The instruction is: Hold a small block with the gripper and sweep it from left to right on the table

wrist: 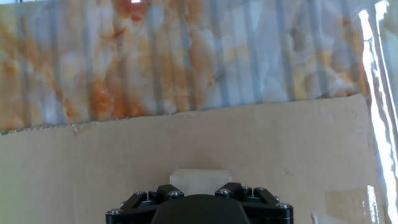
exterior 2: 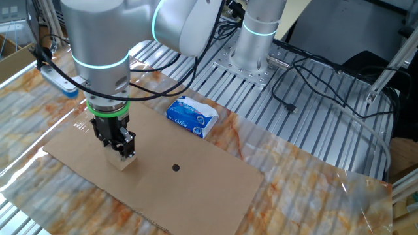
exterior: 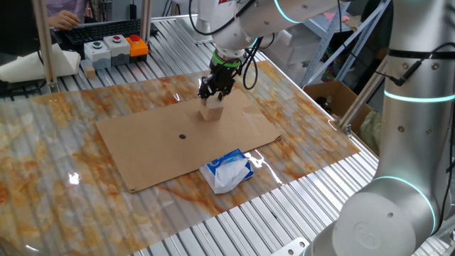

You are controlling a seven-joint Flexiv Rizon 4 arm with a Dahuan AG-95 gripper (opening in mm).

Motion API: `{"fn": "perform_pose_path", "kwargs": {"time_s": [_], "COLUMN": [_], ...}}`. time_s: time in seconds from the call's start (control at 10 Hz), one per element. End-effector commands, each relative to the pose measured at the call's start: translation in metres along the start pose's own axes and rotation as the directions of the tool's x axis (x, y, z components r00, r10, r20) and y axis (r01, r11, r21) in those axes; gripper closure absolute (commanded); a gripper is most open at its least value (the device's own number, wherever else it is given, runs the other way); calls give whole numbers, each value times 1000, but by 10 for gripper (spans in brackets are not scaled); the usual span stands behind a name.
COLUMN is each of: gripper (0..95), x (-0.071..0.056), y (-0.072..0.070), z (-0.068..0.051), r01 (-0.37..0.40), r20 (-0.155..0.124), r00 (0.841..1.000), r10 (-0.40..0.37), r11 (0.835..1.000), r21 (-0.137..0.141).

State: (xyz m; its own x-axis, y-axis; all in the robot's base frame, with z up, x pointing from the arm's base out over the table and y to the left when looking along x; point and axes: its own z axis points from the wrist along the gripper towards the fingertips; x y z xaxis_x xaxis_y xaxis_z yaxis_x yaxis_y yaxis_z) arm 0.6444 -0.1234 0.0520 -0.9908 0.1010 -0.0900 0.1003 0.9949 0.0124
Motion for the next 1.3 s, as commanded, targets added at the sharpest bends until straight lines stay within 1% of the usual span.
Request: {"fn": "perform_pose_path", "kwargs": {"time_s": [0.1, 0.4, 0.7, 0.8, 1.1, 1.3], "gripper": [380, 380, 380, 380, 380, 380], "x": [-3, -5, -5, -5, -3, -1], "y": [0, 0, -1, 0, 3, 5], "z": [4, 9, 10, 10, 12, 15], "r01": [-5, -15, -50, -48, -55, -66], "r20": [-4, -5, -10, -18, -38, -44], "r00": [1000, 1000, 999, 999, 998, 997], "r10": [5, 15, 49, 48, 54, 65], "r11": [1000, 1000, 999, 999, 998, 998], "r21": [-2, -6, -20, -24, -21, -19]}}
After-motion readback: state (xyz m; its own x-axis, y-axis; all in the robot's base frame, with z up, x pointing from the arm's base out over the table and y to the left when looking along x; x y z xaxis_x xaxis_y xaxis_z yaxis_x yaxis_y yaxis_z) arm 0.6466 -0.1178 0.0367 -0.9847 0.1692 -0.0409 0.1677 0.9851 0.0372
